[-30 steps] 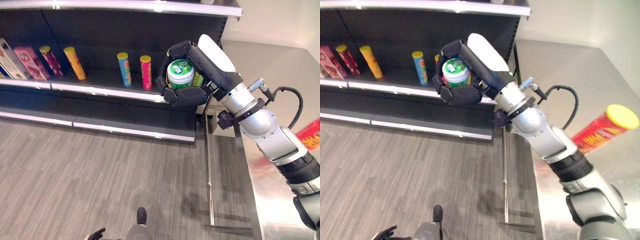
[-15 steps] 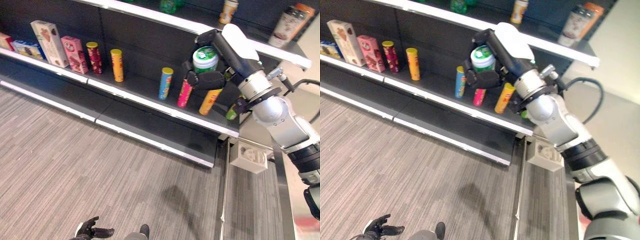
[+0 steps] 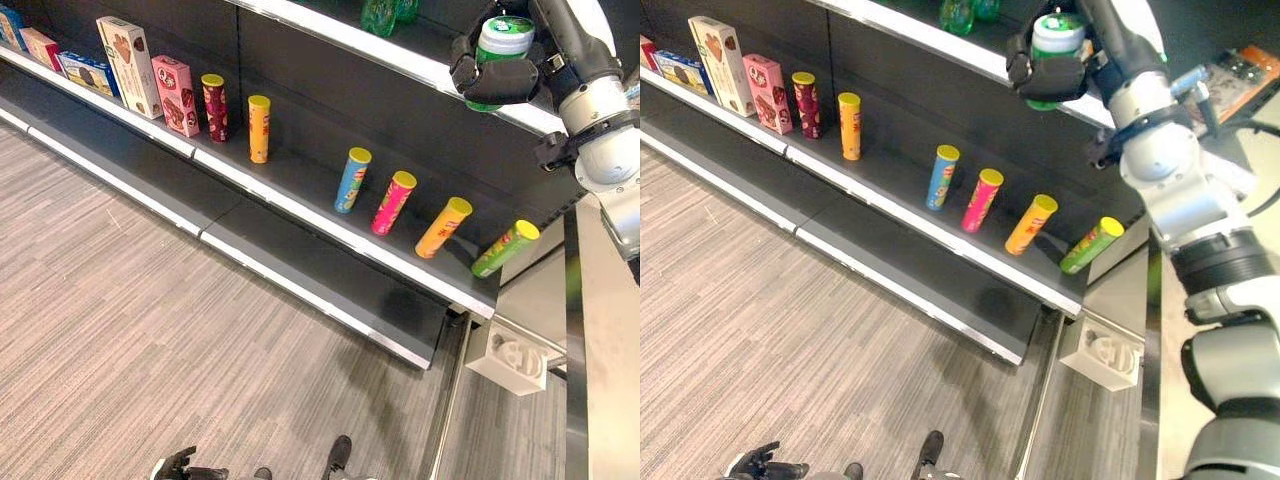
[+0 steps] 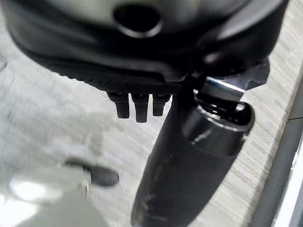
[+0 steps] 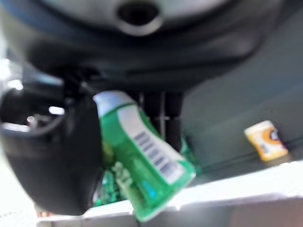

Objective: Put the goods on the table back onto the shelves and tidy them up.

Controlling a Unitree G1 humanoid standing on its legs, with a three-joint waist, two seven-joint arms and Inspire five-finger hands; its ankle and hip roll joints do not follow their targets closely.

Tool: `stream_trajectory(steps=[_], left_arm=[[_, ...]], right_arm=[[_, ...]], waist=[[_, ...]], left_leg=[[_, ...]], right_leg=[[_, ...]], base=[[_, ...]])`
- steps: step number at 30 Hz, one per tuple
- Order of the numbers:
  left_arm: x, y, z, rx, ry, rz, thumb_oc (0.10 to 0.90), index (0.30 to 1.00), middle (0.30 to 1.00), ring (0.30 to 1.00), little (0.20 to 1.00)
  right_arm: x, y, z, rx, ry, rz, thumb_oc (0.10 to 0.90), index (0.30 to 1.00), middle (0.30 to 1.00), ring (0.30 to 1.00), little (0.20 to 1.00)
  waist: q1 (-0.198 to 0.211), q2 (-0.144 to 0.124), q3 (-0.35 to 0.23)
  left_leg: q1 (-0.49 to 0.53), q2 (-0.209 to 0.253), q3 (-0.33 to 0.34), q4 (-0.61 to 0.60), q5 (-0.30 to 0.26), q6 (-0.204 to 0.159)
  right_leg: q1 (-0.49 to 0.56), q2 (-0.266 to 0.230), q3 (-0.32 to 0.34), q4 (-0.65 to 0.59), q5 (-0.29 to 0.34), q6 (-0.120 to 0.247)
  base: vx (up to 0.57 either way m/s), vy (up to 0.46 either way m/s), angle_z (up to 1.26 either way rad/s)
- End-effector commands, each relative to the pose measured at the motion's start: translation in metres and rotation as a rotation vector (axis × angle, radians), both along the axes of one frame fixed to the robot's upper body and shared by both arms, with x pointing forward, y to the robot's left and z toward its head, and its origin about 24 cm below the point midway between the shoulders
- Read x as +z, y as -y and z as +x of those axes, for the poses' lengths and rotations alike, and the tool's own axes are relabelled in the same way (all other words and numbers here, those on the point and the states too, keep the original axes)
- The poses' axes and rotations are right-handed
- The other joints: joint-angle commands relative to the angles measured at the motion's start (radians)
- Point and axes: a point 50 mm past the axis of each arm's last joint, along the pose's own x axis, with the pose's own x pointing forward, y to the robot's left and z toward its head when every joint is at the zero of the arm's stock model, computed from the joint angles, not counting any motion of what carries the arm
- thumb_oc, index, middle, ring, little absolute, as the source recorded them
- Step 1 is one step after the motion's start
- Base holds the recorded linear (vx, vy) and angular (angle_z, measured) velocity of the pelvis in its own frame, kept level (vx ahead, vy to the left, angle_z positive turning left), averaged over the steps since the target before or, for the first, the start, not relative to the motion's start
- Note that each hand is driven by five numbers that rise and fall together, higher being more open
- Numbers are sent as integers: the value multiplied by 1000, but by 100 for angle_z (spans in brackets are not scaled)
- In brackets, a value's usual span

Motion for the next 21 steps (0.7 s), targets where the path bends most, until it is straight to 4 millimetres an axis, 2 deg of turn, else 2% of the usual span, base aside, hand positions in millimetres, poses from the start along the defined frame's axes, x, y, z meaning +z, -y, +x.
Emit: stream_trajectory(steps=[1, 3, 5, 6, 7, 9, 10, 11, 12, 13, 14, 16, 21], left_arm=[[6, -10, 6, -14, 34, 24, 800, 900, 900, 900, 900], [6, -10, 6, -14, 34, 24, 800, 900, 900, 900, 900], [8, -12, 8, 1, 44, 26, 800, 900, 900, 900, 900], [8, -12, 9, 1, 52, 22, 800, 900, 900, 900, 900], [9, -14, 9, 9, 55, 22, 800, 900, 900, 900, 900], [9, -14, 9, 13, 52, 20, 800, 900, 900, 900, 900], [8, -13, 8, 16, 48, 18, 800, 900, 900, 900, 900], [7, -12, 5, 9, 33, 13, 800, 900, 900, 900, 900], [7, -12, 5, 9, 33, 13, 800, 900, 900, 900, 900], [6, -11, 3, -10, 18, 19, 800, 900, 900, 900, 900], [4, -10, -1, -14, 7, 17, 800, 900, 900, 900, 900], [4, -11, -4, -22, -4, 19, 800, 900, 900, 900, 900], [5, -10, 0, -32, 17, 21, 800, 900, 900, 900, 900]], right_arm=[[77, 16, -32, -43, 289, 112, 400, 300, 300, 300, 300], [77, 16, -32, -43, 289, 112, 400, 300, 300, 300, 300], [79, 23, -33, -48, 316, 184, 400, 300, 300, 300, 300], [81, 23, -34, -47, 320, 184, 400, 300, 300, 300, 300], [84, 26, -37, -59, 336, 195, 400, 300, 300, 300, 300], [84, 29, -37, -66, 334, 200, 400, 300, 300, 300, 300], [84, 33, -39, -80, 335, 203, 400, 300, 300, 300, 300], [84, 41, -41, -97, 328, 213, 400, 300, 300, 300, 300], [84, 41, -41, -97, 328, 213, 400, 300, 300, 300, 300], [82, 49, -45, -129, 331, 207, 400, 300, 300, 300, 300], [83, 51, -46, -134, 335, 211, 400, 300, 300, 300, 300], [87, 55, -49, -143, 346, 221, 400, 300, 300, 300, 300], [91, 55, -51, -147, 370, 224, 400, 300, 300, 300, 300]], waist=[[32, 12, -78], [31, 13, -78], [41, 11, -53], [43, 7, -44], [52, 10, -17], [50, 13, -9], [48, 17, -7], [51, 23, -7], [51, 23, -6], [38, 34, -14], [45, 40, -18], [58, 47, -11], [73, 58, 0]], left_leg=[[8, 58, 53, -26, -1, -50], [8, 59, 52, -24, -3, -51], [-60, 97, 78, 172, -20, -99], [-87, 94, 76, 228, 0, -111], [-144, 106, 95, 345, 52, -126], [-167, 120, 112, 378, 66, -125], [-177, 136, 135, 367, 72, -120], [-168, 149, 169, 264, 39, -110], [-167, 149, 169, 264, 40, -110], [-234, 115, 145, 118, 107, -100], [-269, 108, 126, 61, 167, -109], [-305, 119, 105, -4, 217, -131], [-347, 144, 68, -28, 247, -154]], right_leg=[[60, -38, -33, 5, -63, 133], [61, -38, -34, 5, -63, 133], [110, -23, -63, 5, -106, 107], [118, -25, -74, 5, -112, 101], [141, -22, -89, 5, -128, 85], [148, -16, -98, 5, -138, 79], [153, -14, -105, 5, -149, 78], [164, -14, -112, 5, -162, 85], [165, -14, -112, 5, -162, 85], [154, -9, -97, 5, -172, 86], [159, 2, -80, 5, -184, 80], [178, 16, -52, 5, -201, 78], [206, 17, -10, 5, -222, 77]], base=[[93, -113, 14], [64, -115, 12], [97, -254, 3], [19, -180, 8], [-4, -111, 16], [11, -73, 27], [97, -47, 38], [87, -18, 51], [207, 61, 38], [232, 101, 38], [292, 117, 22], [240, 85, -2], [144, 81, -59]])
